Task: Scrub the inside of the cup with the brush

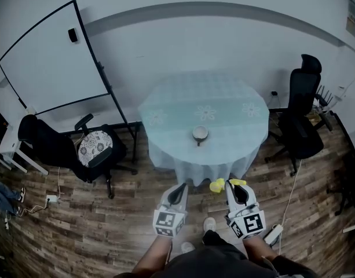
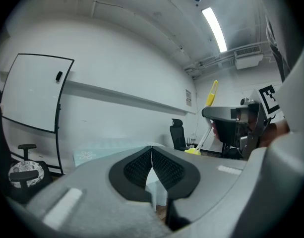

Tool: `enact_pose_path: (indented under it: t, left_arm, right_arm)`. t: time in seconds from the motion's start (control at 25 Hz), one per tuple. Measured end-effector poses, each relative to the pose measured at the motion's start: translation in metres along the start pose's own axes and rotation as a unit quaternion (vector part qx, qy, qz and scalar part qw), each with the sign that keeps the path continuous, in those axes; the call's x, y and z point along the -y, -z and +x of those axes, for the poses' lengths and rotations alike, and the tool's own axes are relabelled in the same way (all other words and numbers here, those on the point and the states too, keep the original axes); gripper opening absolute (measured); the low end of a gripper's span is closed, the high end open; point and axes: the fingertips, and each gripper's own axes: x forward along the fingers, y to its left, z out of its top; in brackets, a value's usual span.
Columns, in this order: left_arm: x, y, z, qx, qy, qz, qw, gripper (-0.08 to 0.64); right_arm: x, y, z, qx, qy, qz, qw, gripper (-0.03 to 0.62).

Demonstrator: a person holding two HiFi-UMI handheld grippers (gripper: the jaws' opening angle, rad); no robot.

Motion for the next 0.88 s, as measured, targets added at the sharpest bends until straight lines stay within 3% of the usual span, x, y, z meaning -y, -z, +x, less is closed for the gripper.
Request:
enact_pose_path:
  t: [0.88]
  left_arm:
    - [-0.029,-0.005,0.192,-0.036,-0.041,0.008,0.9985,0.006]
  right_arm:
    - [0.157,0.027,0.133,-0.002,-0.042,0.025,0.999,0.037]
